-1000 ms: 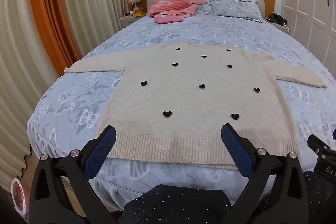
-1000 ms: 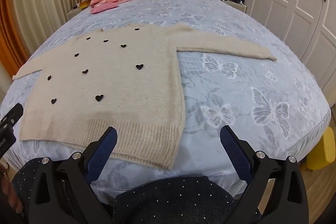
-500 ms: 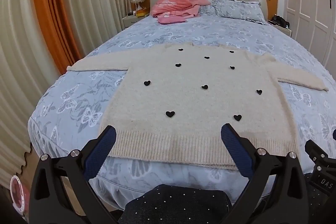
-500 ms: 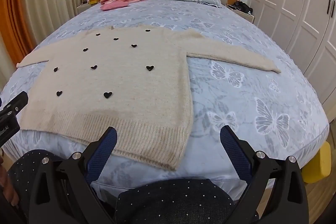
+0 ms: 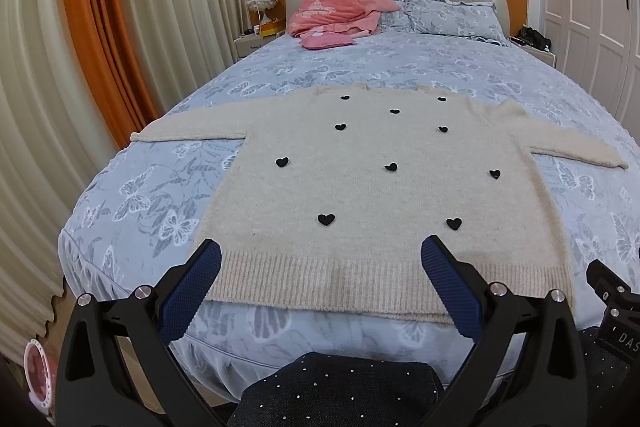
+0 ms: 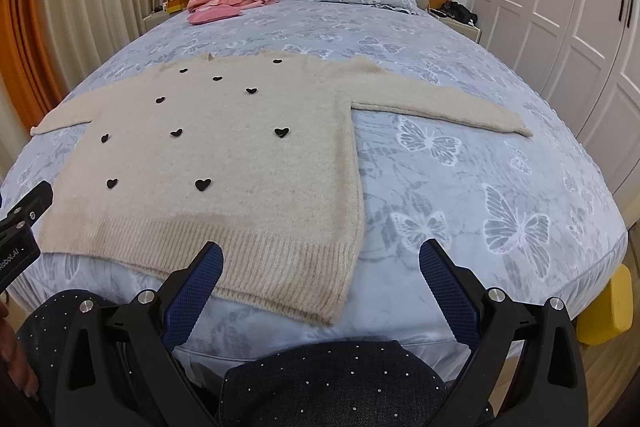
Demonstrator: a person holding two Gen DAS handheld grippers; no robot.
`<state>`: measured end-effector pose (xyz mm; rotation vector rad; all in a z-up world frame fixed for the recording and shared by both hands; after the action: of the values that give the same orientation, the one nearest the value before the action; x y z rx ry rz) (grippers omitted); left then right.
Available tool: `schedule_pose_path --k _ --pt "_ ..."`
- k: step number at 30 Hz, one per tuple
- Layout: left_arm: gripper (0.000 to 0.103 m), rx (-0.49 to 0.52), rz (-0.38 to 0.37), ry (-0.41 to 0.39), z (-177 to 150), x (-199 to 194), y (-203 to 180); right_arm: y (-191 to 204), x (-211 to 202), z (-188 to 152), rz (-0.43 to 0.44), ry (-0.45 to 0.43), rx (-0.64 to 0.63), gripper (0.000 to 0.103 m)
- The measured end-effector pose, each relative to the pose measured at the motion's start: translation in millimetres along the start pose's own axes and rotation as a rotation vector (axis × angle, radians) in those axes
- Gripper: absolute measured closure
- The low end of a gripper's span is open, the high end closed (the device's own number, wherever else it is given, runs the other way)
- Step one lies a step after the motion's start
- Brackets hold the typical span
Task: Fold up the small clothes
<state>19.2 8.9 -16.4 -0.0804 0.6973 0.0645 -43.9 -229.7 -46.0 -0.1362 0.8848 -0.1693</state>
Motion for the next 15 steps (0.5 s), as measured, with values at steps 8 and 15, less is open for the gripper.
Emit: schedule_pose_path --k 8,15 --pt "0.005 0.003 0.001 -0.003 -0.2 -0.1 0.1 -0.6 -0.9 0.6 -0.001 -0.002 0.003 0.006" --pt "0.005 0.004 0.002 -0.004 -0.7 -0.3 -1.0 -0.7 -1.0 0.5 -0.001 -0.003 0.001 0.006"
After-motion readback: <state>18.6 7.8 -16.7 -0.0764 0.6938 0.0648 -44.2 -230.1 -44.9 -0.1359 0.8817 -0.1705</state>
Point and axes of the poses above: each gripper's, at about its wrist camera, not at the fingertips, and x roughly the way its jaws point, y to its left, z to its top, the point moved 3 cm from there along x, roughly the way its jaws point, and after that the axes turned 12 degrees about -x, right-handed, at the moved point
